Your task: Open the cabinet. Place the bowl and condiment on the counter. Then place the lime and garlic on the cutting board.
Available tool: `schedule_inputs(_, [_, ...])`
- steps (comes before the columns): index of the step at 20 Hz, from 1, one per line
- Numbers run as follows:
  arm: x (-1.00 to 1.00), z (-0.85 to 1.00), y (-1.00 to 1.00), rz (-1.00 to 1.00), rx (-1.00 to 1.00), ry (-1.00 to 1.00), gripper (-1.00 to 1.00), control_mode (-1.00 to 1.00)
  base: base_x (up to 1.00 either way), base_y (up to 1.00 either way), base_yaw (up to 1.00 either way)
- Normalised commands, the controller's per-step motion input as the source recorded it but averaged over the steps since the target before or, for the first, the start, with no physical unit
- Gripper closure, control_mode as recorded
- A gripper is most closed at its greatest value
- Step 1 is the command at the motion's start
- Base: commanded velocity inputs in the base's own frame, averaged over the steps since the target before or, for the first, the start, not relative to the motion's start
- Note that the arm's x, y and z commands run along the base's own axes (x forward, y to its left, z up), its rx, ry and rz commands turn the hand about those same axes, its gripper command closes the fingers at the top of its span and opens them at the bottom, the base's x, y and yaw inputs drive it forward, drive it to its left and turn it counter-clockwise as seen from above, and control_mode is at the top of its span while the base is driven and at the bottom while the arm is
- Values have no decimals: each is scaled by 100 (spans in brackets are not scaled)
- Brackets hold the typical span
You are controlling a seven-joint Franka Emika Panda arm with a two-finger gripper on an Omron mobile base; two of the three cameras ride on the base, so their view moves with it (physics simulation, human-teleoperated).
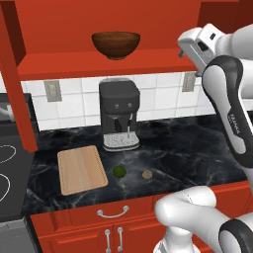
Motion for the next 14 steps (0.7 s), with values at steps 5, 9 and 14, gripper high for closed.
schedule_inputs(5, [12, 3, 7, 0, -1, -2, -100, -100, 0, 0, 0])
schedule_inputs(9, [18, 0, 11, 0, -1, 0, -100, -100, 0, 0, 0])
schedule_inputs(14, [16, 0, 7, 0, 0, -1, -100, -100, 0, 0, 0])
